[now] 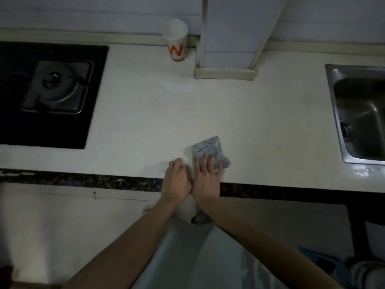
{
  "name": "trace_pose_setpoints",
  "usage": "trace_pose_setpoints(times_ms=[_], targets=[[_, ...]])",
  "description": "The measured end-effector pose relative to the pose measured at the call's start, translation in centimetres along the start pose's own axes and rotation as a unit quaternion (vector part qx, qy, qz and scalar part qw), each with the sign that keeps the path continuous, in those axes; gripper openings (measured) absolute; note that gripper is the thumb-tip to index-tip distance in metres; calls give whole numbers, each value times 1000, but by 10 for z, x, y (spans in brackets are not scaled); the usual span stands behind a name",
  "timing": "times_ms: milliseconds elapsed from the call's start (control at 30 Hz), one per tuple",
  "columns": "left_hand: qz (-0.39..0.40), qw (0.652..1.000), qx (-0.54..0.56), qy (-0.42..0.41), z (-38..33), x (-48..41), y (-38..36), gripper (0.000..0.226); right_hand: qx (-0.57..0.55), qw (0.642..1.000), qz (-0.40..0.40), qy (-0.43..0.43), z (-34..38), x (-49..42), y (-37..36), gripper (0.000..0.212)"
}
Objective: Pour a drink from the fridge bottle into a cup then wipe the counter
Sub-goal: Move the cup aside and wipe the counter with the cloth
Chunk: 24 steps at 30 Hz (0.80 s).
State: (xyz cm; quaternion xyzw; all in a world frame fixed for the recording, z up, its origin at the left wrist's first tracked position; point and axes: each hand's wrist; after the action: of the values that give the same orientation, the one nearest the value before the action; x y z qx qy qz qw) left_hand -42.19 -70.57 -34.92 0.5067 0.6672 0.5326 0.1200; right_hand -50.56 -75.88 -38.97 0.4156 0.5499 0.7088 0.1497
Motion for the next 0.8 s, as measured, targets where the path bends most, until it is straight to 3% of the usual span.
trace_pose_setpoints(times_ms=[133,267,433,600,800], targets=[[-22,996,35,74,25,10,6,24,80,991,-2,109,29,-20,11,68],[0,999,46,28,38,17,9,42,140,969,-3,203,36,-61,26,71],[9,998,15,59,35,9,1,42,137,954,-41,265,25,-114,54,63],[18,1000,-3,24,30,3,-6,43,42,978,-122,165,-53,-160,71,57],[18,1000,-9,3,33,4,-7,40,25,995,-45,-89,-176,-177,92,73]])
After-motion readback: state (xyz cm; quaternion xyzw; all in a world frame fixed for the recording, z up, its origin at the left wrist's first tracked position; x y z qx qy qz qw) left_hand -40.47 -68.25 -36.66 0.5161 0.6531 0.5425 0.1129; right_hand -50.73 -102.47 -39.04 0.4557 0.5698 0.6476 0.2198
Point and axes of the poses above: each hand's wrist, its own x-axis away from the middle knuckle, its own y-axis out of the back of the hand, z = x × y, and after that the axes turned 5 degrees about x, right-handed
